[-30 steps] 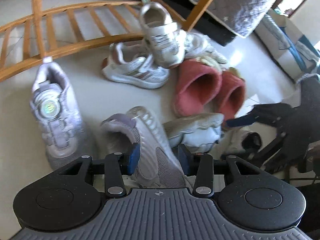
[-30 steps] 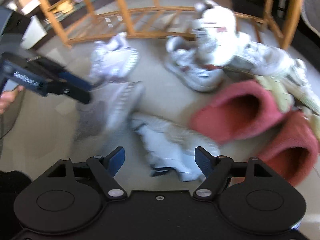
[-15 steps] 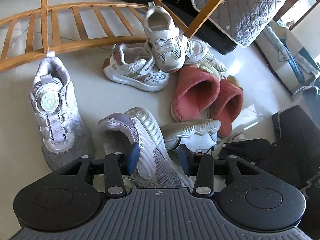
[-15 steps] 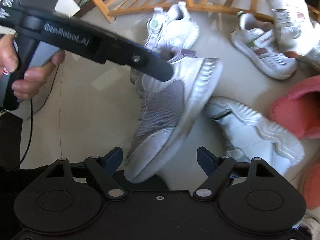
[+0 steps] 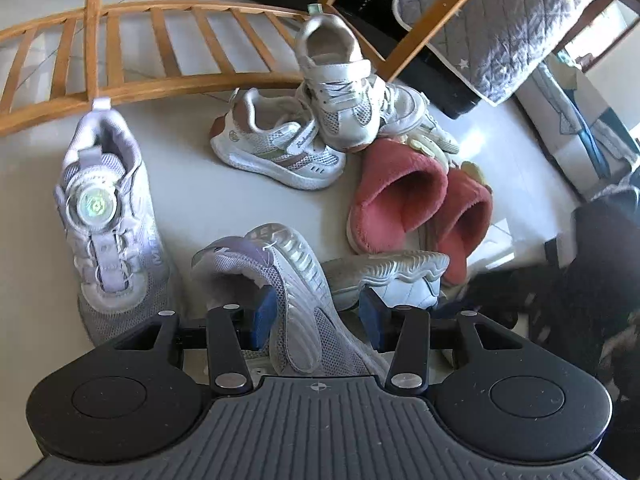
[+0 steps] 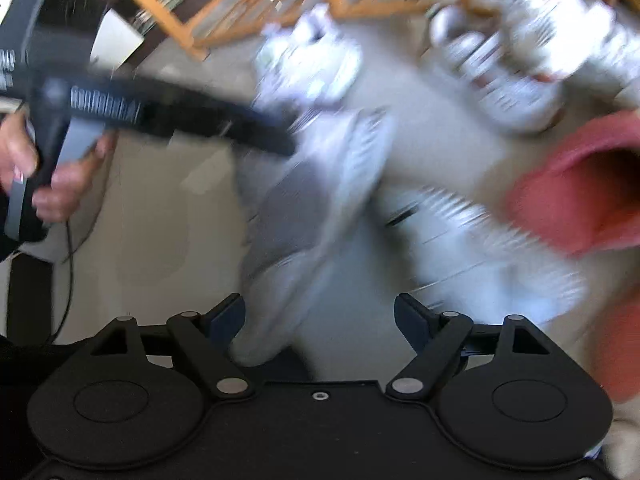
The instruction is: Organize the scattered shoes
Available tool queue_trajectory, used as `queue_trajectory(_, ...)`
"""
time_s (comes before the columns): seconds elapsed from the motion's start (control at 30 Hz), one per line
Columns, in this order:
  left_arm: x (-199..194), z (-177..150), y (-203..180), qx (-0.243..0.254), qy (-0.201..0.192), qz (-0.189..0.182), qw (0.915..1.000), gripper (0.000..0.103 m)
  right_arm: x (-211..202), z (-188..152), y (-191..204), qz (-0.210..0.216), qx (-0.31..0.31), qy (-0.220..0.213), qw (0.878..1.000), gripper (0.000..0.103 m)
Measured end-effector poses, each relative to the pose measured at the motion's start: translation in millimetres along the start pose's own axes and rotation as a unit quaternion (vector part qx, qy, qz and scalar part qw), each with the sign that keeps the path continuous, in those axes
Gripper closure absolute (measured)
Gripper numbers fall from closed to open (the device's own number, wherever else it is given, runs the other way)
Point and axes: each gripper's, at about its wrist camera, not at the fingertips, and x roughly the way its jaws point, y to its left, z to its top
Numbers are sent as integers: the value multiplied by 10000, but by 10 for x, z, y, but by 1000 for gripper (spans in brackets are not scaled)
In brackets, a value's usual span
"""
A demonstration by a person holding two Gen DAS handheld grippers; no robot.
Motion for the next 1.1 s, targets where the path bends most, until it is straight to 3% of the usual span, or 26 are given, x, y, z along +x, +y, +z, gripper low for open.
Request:
queue_trajectory(0.17,17,10,-49,79,34,64,9999,55,-60,89,-65,-863,-911,-234,9918,6)
queue_trajectory(0.33,31,2,-68,74,37,100,9999,53,152,74,-53,-1046,-1479,120,9834,5)
queue_trajectory(0.47,35,-11,-77,69,15,115,9999,52,287,13,-80,-1231,-1435,316,9815,6)
queue_trajectory(0.6,44,-10,-93,78,-1,94,9999,51,208,29,-171,-1374,-888,266,9862,21)
queue_trajectory(0.77,66,0,-119,85,-19,54,9999,51,128,46,-287,-1282,-368,336,9905,22)
queue_trajectory(0.9,89,11,-143,98,-30,14,9999,50,84,52,-392,-1218,433,509,9903,22)
queue_trajectory(0.97,101,18,-154,90,-34,-9,10000,50,58,30,-506,-1109,935,554,9879,22)
queue_trajectory(1.1,195,47,-208,77,77,-94,9999,50,-98,-159,-780,-890,2132,456,9719,23)
